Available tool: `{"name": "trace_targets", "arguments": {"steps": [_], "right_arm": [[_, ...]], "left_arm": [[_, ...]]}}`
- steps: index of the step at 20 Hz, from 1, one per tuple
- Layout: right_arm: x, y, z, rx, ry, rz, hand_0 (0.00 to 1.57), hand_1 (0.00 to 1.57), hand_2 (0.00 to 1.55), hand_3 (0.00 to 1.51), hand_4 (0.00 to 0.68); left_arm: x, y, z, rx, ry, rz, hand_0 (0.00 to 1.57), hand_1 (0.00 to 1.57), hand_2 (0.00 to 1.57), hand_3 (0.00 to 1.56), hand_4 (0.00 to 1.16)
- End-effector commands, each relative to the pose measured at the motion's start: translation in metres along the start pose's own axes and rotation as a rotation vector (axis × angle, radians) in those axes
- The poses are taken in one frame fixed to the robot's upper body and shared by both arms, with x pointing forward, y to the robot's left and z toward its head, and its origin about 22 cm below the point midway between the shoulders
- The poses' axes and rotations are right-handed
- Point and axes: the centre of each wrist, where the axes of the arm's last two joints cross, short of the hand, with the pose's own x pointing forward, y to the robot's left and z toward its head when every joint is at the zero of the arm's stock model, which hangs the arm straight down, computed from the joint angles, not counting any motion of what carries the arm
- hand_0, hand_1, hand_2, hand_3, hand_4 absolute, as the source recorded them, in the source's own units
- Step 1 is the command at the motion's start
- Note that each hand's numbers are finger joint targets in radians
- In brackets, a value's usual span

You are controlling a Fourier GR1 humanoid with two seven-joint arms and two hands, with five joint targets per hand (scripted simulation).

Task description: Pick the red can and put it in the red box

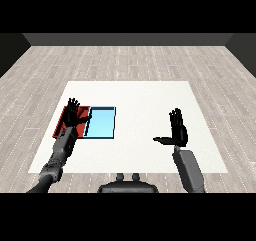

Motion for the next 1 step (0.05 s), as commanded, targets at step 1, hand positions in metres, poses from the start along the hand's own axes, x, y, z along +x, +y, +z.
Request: {"name": "trace_targets", "arguments": {"steps": [1], "right_arm": [[0.0005, -0.0058, -0.0052, 0.037, -0.007, 0.016, 0.00, 0.00, 0.00, 0.00, 0.000]], "left_arm": [[-0.0134, -0.0391, 0.0281, -0.089, -0.116, 0.168, 0.00, 0.00, 0.00, 0.00, 0.00]]}}
